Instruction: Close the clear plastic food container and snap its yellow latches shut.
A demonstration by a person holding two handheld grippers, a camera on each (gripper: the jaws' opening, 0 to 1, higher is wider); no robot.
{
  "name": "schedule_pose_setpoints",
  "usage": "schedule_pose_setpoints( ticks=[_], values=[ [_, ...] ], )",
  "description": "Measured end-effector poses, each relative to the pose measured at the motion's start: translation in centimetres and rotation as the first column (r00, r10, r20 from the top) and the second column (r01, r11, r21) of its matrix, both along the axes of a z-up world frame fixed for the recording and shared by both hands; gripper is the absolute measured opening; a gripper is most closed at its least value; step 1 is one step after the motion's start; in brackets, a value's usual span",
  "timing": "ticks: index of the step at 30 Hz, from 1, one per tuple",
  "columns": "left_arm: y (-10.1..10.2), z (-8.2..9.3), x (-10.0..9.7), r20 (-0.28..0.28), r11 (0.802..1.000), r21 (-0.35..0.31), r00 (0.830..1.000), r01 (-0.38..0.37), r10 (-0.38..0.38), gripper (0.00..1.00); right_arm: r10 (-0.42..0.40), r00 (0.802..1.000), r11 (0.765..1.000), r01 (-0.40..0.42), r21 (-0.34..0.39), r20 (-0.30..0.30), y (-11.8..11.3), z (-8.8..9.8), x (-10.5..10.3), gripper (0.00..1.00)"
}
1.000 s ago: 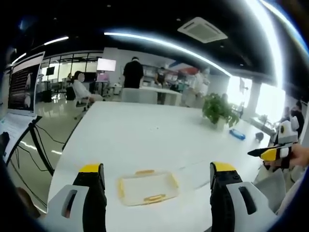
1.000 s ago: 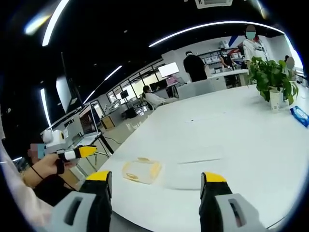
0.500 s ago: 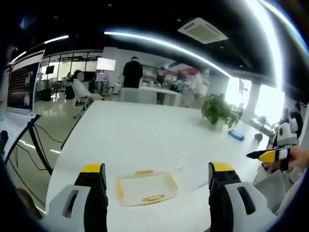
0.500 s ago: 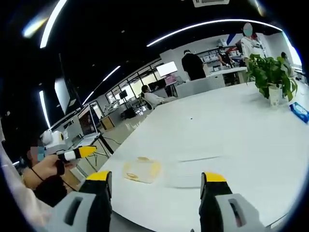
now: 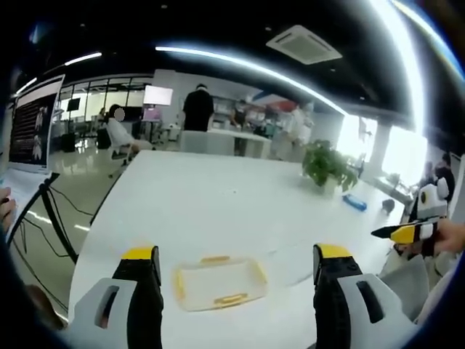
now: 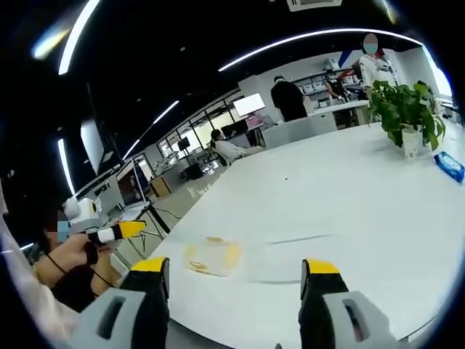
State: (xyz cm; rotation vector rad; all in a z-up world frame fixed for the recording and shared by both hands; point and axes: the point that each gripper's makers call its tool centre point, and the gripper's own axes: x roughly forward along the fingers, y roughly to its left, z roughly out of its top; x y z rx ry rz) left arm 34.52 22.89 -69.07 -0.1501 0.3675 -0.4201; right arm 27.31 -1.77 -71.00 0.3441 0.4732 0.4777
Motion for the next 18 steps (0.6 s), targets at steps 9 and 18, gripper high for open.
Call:
schedule_pose_setpoints(
  ticks=[9, 18],
  values=[
    [0.44, -0.48, -0.05, -0.012, 1.000, 0.017, 1.000, 0.003, -0.003, 0.85, 0.010, 1.000, 1.000, -0.010, -0.001, -0.002, 0.45, -0.11, 0.23, 0.72],
    [0.88, -0.56, 0.06, -0.020, 1.000, 0.029, 1.000, 0.001, 0.000, 0.85, 0.023, 1.000, 1.000, -0.022, 0.009, -0.005, 1.01, -0.15, 0.44, 0.72]
  ],
)
